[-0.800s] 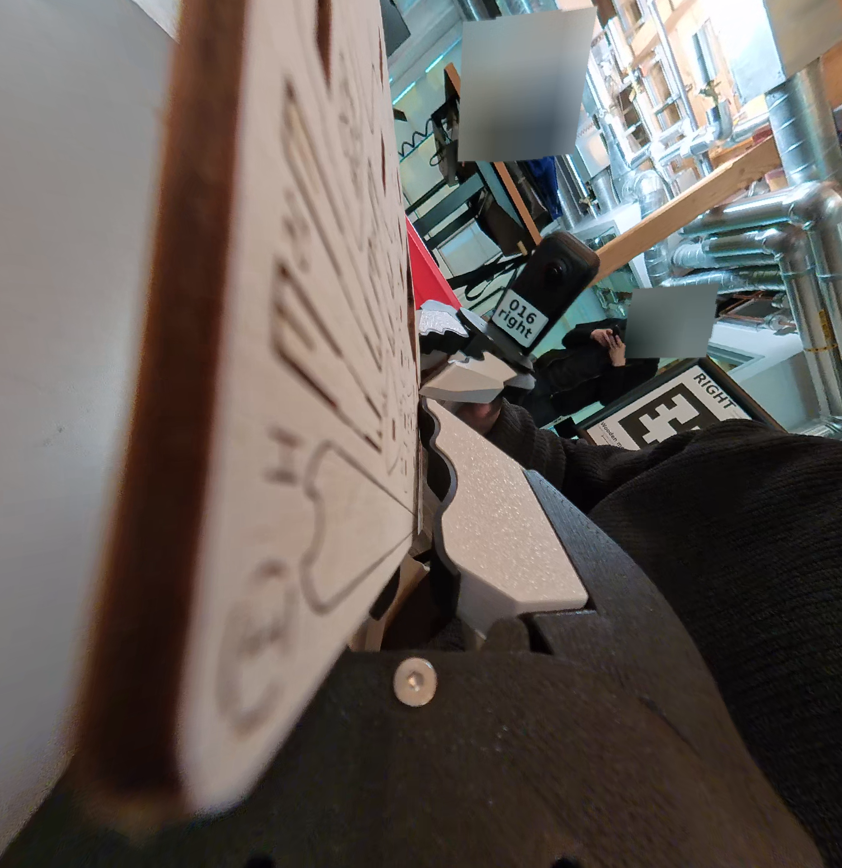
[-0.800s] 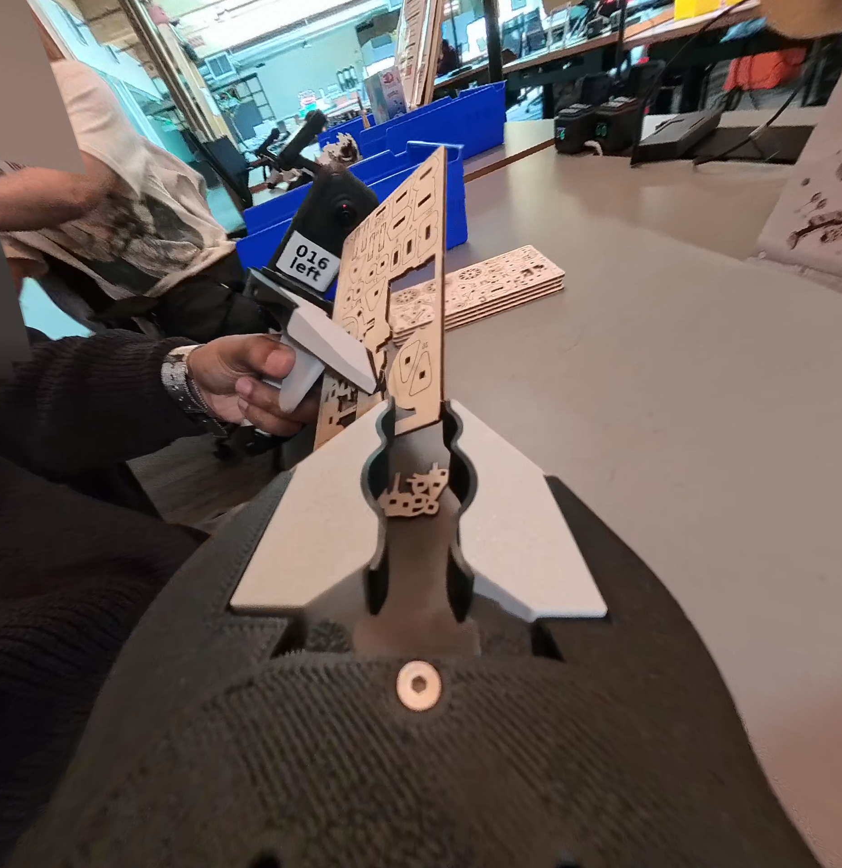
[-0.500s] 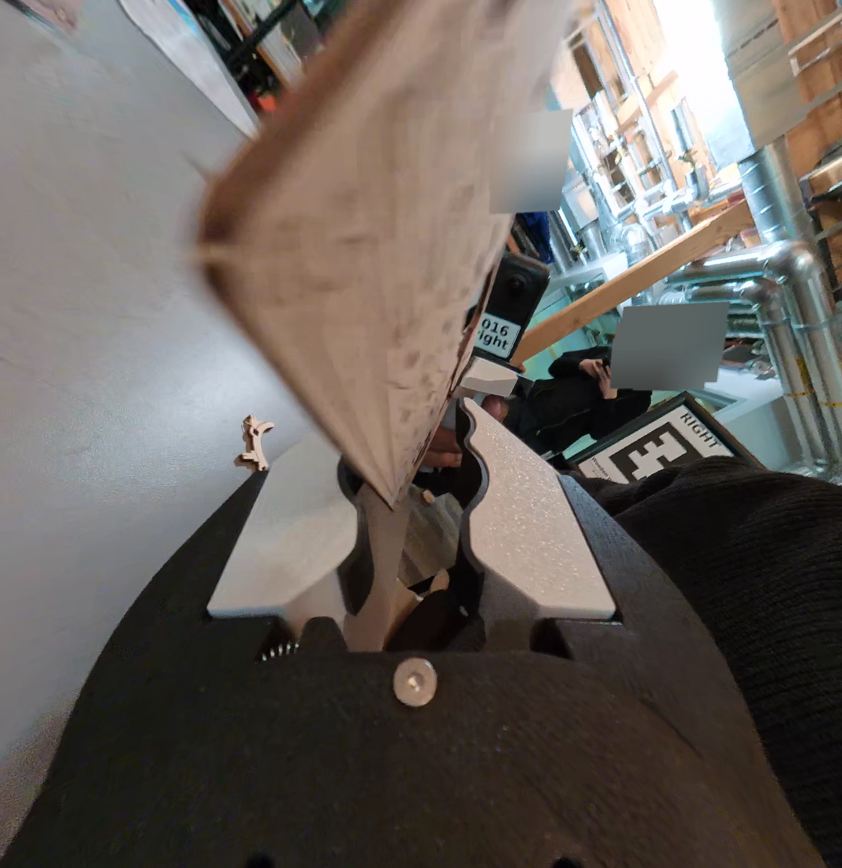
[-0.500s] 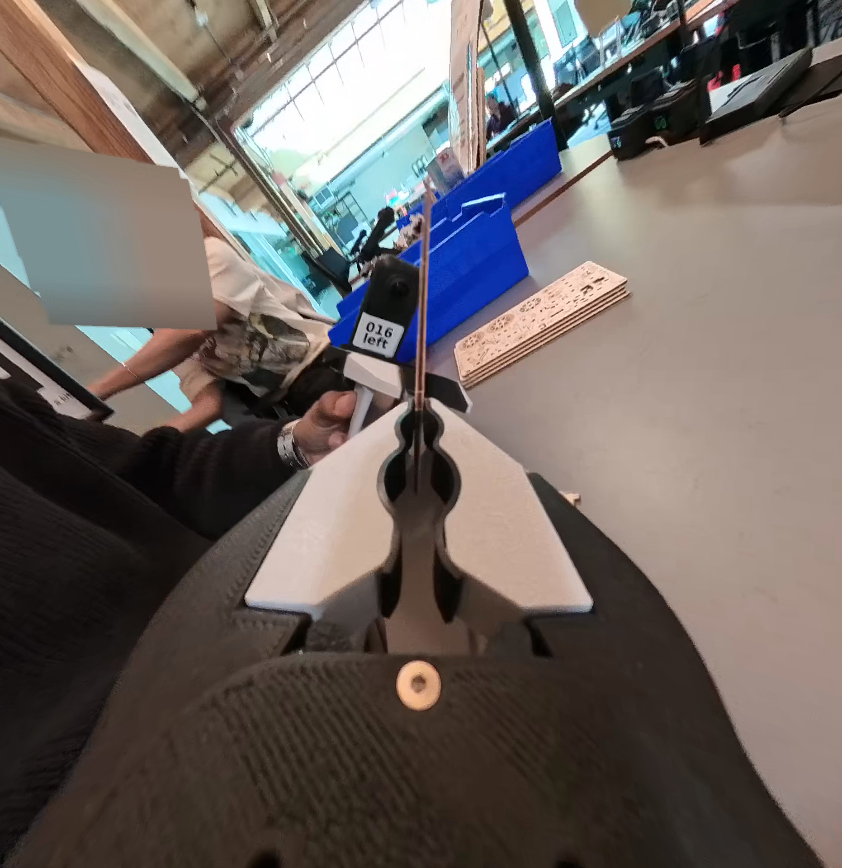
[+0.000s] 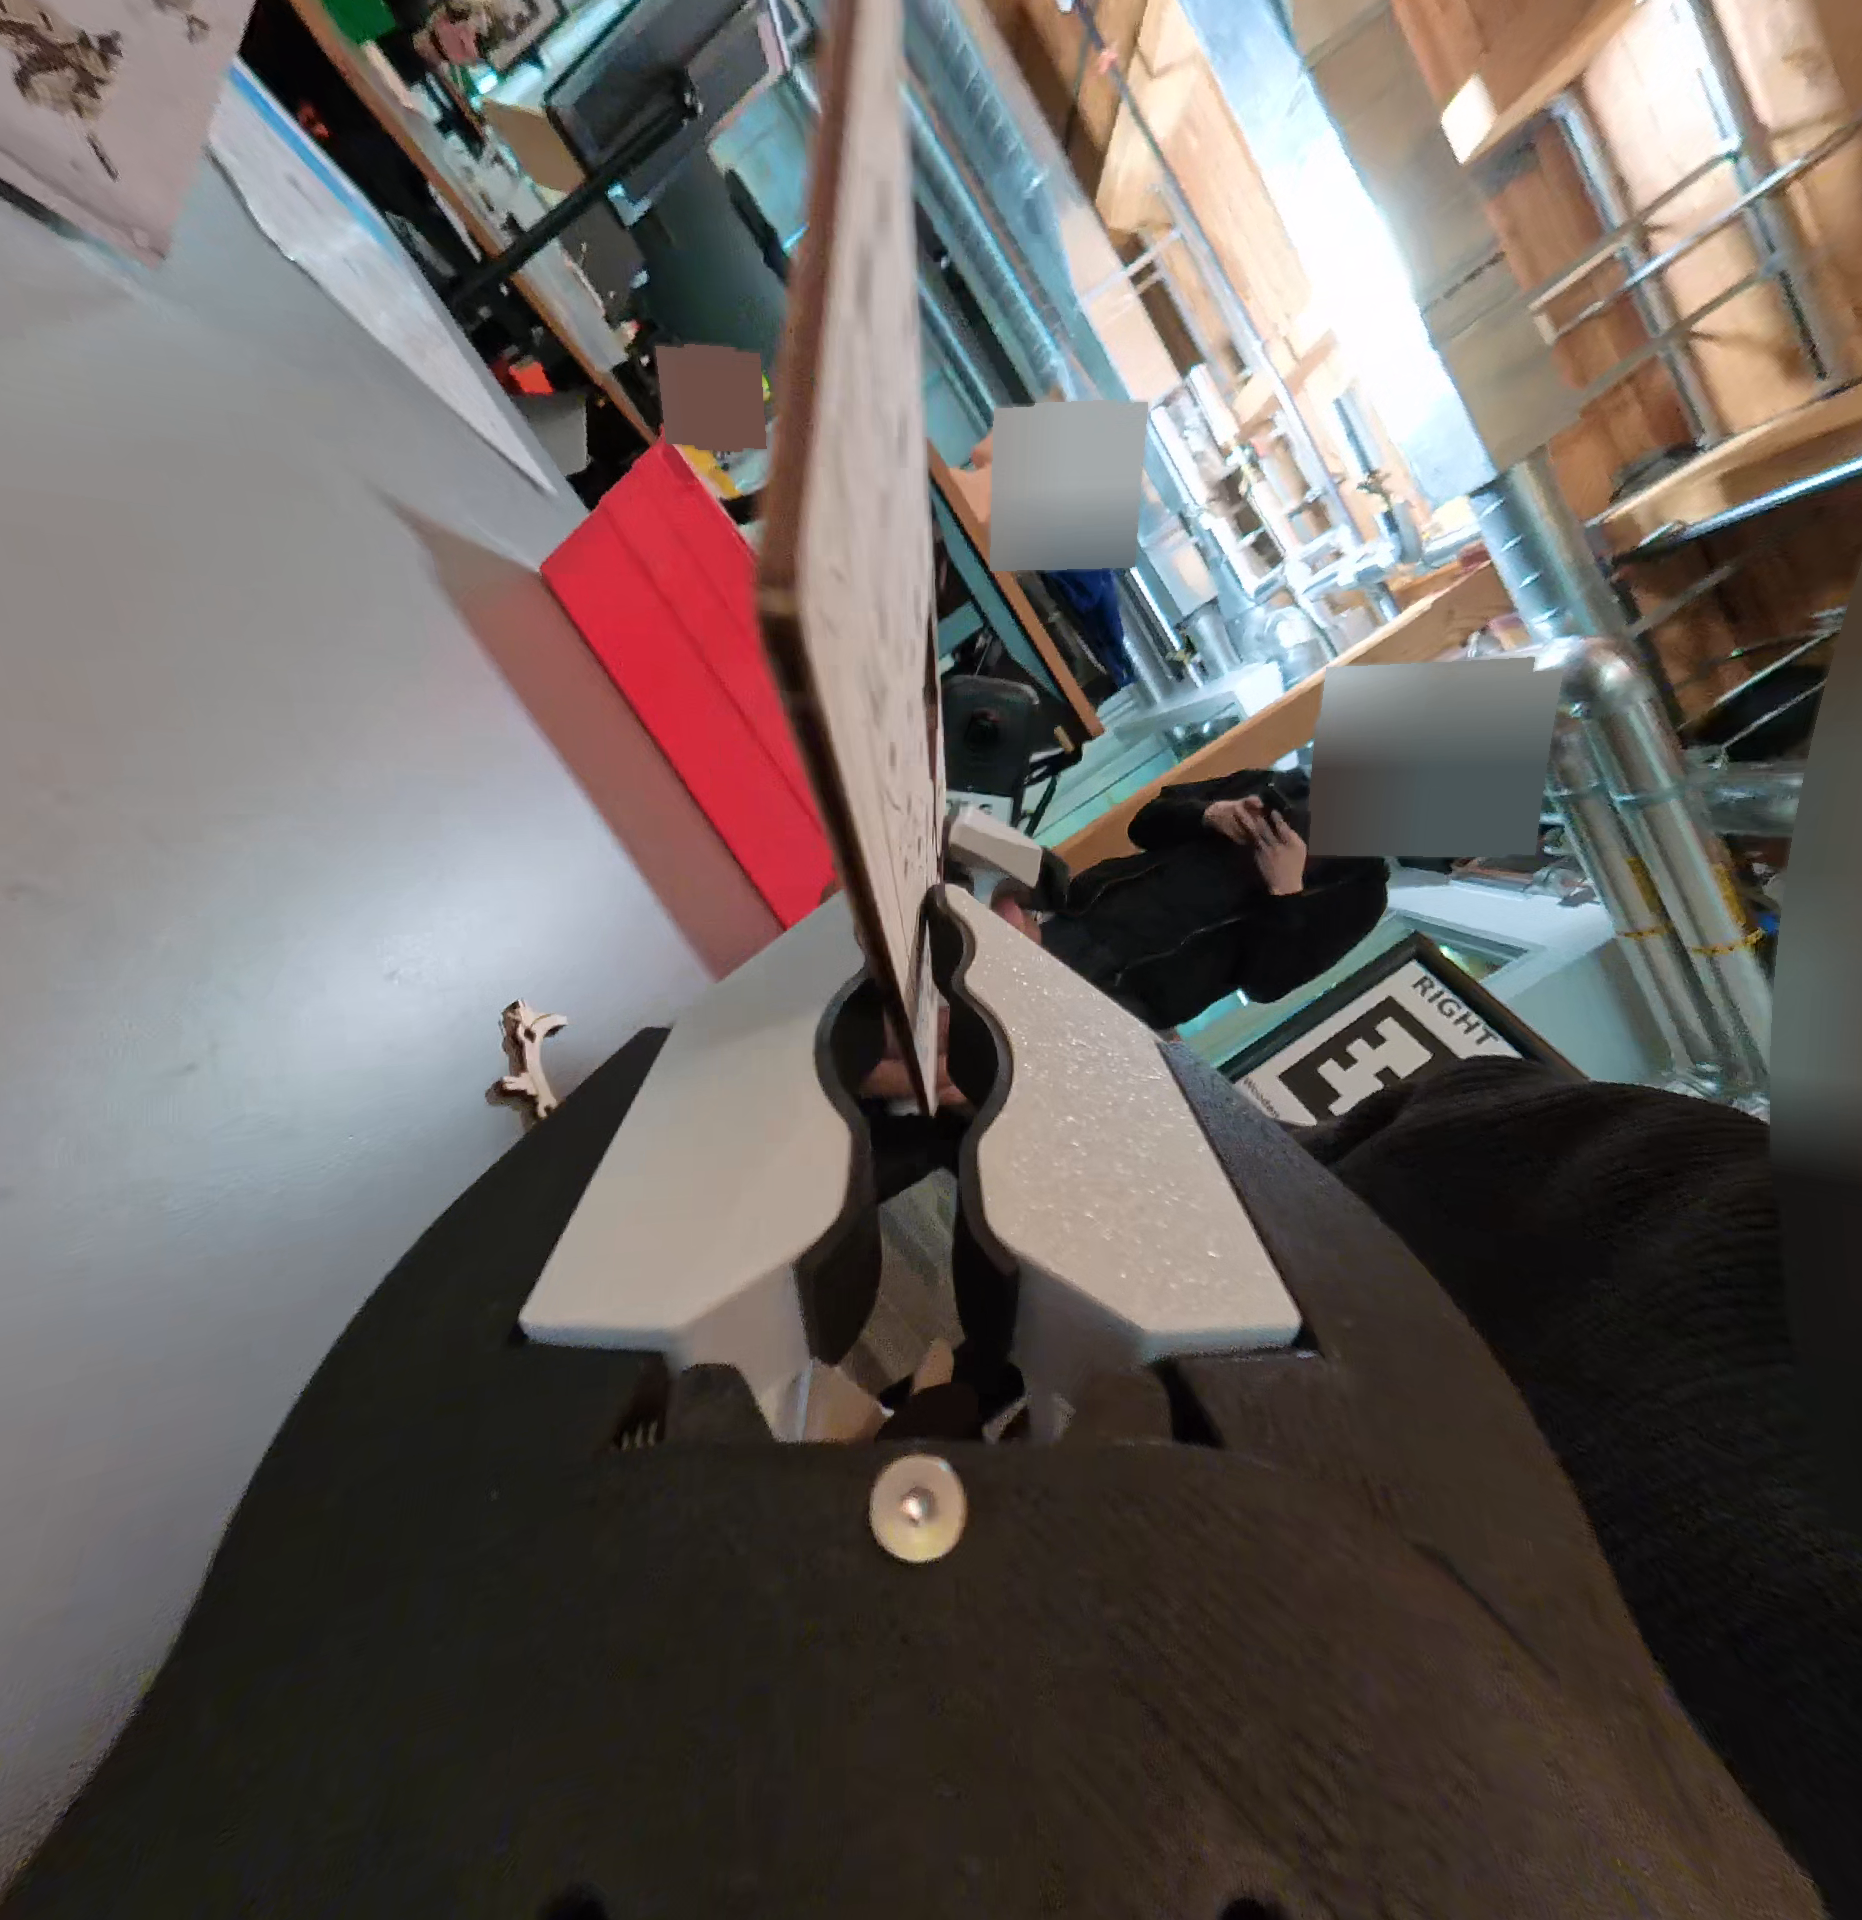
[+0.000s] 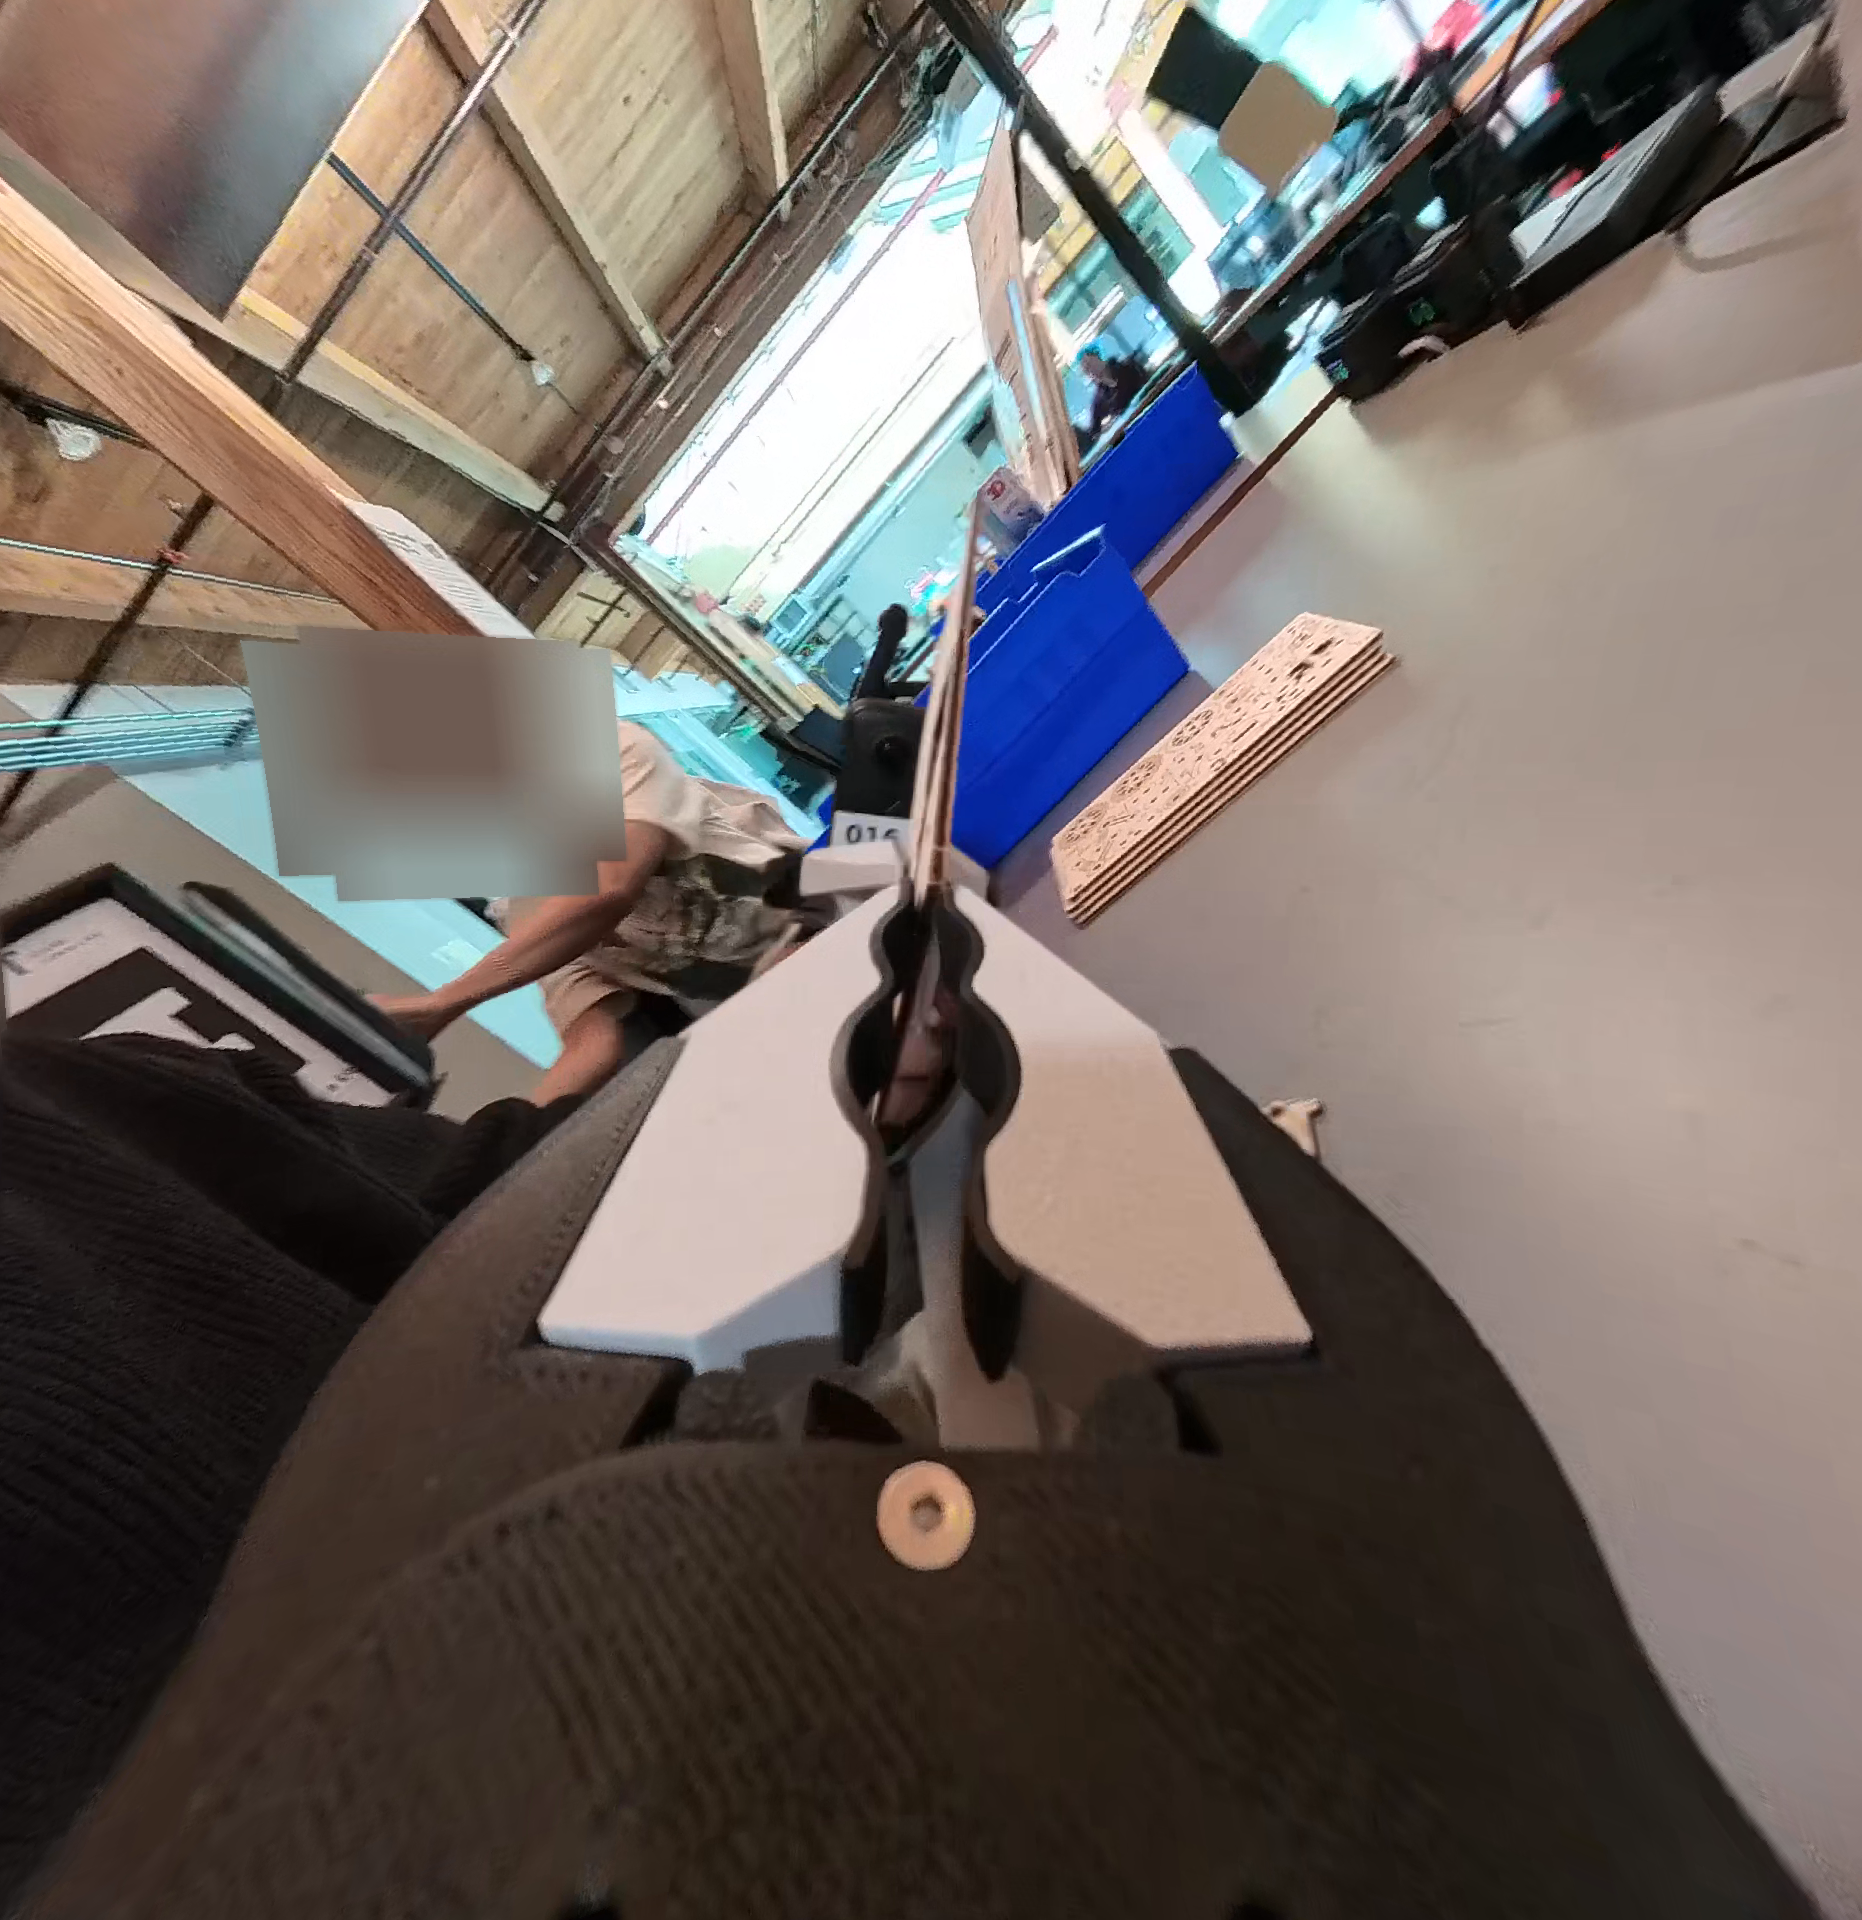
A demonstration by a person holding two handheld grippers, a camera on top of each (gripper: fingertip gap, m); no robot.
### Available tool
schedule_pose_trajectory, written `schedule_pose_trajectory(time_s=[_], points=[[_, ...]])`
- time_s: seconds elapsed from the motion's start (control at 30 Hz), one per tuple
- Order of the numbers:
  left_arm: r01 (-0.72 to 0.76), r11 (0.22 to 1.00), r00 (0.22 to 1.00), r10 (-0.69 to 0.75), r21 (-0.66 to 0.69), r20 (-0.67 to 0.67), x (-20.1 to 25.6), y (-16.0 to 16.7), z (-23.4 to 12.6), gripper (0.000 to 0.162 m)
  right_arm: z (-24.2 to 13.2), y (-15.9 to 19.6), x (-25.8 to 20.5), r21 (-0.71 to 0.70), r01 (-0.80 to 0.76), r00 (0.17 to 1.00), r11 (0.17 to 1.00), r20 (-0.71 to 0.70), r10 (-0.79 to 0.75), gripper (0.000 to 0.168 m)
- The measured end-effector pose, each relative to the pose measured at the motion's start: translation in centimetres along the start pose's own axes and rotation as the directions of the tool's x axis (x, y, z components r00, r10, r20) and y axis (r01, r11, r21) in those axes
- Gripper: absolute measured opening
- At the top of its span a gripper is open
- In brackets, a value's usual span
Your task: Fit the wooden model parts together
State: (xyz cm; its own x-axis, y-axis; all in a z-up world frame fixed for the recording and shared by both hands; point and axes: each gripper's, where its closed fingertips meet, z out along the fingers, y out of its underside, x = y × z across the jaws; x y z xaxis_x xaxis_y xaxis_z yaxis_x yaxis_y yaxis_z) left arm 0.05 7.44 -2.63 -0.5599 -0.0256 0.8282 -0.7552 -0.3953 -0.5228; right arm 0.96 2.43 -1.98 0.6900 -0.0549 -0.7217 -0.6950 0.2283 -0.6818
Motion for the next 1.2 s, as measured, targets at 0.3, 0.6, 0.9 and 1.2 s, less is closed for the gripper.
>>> schedule_pose_trajectory(time_s=[0.3, 0.6, 0.9, 1.2], points=[[0.072, 0.994, 0.995, -0.065, 0.086, -0.073, 0.5, -1.4, -0.8, 0.001, 1.3, 5.3, -2.0, -0.269, 0.096, 0.992, 0.958, 0.110, -0.069, 0.004], [0.053, 0.998, 0.995, -0.050, 0.031, -0.088, 1.0, -0.5, -0.4, 0.000, 1.4, 4.7, -2.2, -0.223, 0.149, 0.985, 0.963, 0.115, -0.126, 0.015], [0.027, 0.998, 0.996, -0.031, -0.058, -0.083, 1.1, 1.0, 0.3, 0.000, 1.4, 4.5, -1.9, -0.213, 0.154, 0.986, 0.965, 0.092, -0.137, 0.009], [0.024, 0.998, 0.995, -0.029, -0.050, -0.095, 1.3, 0.9, 0.3, 0.000, 1.5, 4.3, -1.6, -0.216, 0.158, 0.987, 0.963, 0.076, -0.145, 0.002]])
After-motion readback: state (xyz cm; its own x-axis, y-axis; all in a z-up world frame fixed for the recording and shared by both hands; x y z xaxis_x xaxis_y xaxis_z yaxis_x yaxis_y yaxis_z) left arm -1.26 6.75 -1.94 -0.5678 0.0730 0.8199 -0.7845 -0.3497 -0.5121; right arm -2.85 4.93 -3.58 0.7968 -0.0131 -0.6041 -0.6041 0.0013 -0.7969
